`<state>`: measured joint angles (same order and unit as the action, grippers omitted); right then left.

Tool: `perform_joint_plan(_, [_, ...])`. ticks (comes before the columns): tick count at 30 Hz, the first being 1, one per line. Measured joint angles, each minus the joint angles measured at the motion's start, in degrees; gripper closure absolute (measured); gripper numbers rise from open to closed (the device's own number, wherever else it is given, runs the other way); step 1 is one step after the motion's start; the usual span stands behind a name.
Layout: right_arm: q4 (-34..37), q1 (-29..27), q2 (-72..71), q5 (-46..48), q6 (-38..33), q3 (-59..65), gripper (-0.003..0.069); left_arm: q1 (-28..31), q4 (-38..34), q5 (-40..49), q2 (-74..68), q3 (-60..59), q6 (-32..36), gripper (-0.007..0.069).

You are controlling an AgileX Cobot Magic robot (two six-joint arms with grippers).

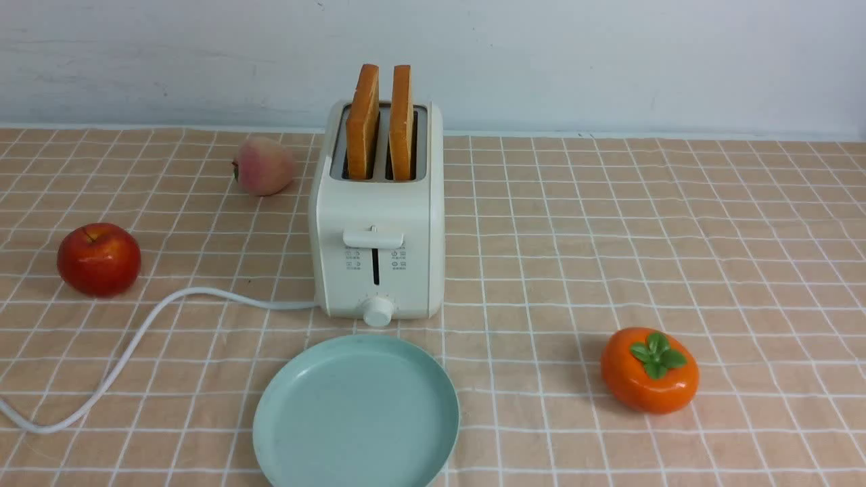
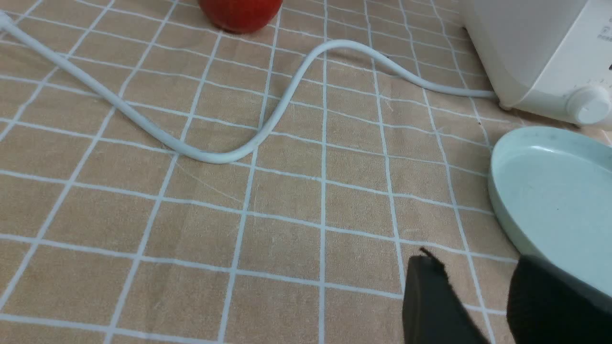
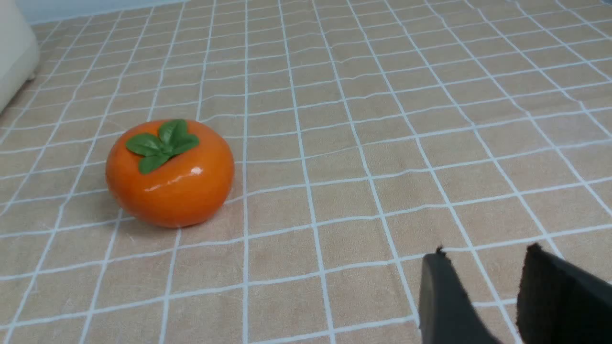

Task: Take toasted bread from bread machine on light coffee tablecloth place on plate.
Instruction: 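Reach for a toast slice standing in the toaster with the left gripper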

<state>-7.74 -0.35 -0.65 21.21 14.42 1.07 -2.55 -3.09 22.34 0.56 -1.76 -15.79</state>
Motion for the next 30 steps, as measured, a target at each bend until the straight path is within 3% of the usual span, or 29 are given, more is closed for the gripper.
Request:
perform_joint_plan(20, [0.0,0.0,0.0,0.0,0.1,0.0,0.0419,0.0,1.3,-0.5,0.0,0.0,1.1,0.0385])
perform_joint_plan(24, [0.0,0.0,0.0,0.0,0.1,0.0,0.0419,0.0,2.3,-4.3,0.0,0.0,0.9,0.0385])
perform_joint_plan(30, [0.0,0.0,0.0,0.0,0.1,0.0,0.0419,0.0,-6.7,-18.3,0.0,0.0,-5.3,0.0385])
